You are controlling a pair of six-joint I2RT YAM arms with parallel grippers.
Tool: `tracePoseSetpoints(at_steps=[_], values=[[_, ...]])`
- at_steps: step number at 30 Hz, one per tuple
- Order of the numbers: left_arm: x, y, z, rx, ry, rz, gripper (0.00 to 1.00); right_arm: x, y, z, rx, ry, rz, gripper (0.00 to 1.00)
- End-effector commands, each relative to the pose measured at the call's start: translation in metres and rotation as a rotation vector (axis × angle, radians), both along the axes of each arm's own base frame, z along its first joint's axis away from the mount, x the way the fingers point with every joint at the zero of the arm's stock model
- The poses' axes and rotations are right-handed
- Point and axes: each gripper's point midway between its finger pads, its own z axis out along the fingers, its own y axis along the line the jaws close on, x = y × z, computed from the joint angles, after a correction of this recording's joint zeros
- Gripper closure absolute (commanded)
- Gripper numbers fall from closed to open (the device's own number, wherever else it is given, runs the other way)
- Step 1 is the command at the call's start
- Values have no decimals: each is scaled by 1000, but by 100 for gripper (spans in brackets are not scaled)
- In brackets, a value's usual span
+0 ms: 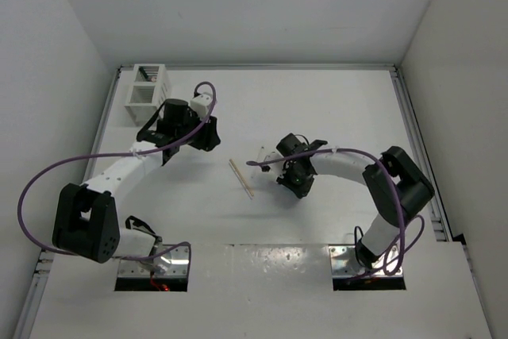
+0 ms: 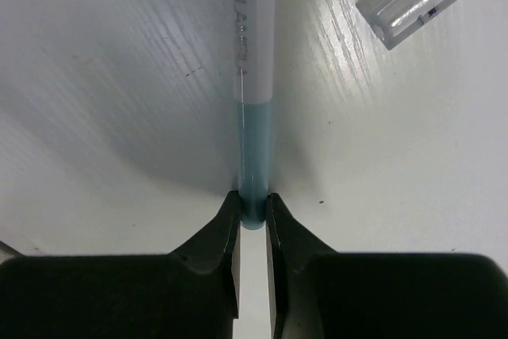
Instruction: Organize the makeup
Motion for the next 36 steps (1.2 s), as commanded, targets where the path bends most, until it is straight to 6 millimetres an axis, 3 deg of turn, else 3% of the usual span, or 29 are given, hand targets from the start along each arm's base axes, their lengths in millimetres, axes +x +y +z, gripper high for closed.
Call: tracePoseSetpoints(at_steps=[1,2,3,4,5,6,10,14,15,17,19,24,29,31,34,35,36], values=[[3,-8,30,-58,-100,-70,51,10,21,23,109,-66,-17,100],[0,-13,31,-75,-96,-96,49,20,38,49,201,-121,-25,100],[-2,-25,44,-120,-127,-170,48,25,53,61,279,-127,-74,100],[-4,-27,48,-148,-135,-200,46,41,72,87,372,-198,-84,100],[-9,-35,54,-183,-142,-254,44,45,83,100,435,-208,-90,100],[-16,-44,73,-261,-178,-359,40,56,102,121,530,-231,-145,100],[-29,-60,104,-431,-204,-505,34,89,145,157,714,-288,-226,100],[-20,-61,118,-445,-239,-492,32,112,174,179,804,-339,-253,100],[-18,-61,114,-449,-221,-476,31,115,178,178,807,-341,-260,100],[-11,-59,126,-460,-261,-460,31,118,189,190,853,-336,-246,100],[-8,-60,128,-471,-267,-458,30,120,192,187,855,-325,-251,100],[19,-47,122,-446,-280,-307,28,107,211,196,906,-302,-176,100],[34,-30,105,-392,-259,-209,45,106,213,199,925,-316,-178,100],[35,-30,101,-383,-245,-209,46,108,211,199,920,-322,-188,100],[36,-26,101,-382,-247,-200,70,108,214,198,927,-311,-189,100],[40,-27,105,-383,-260,-203,85,110,218,196,929,-303,-185,100],[40,-27,105,-389,-254,-199,90,109,219,194,929,-290,-183,100]])
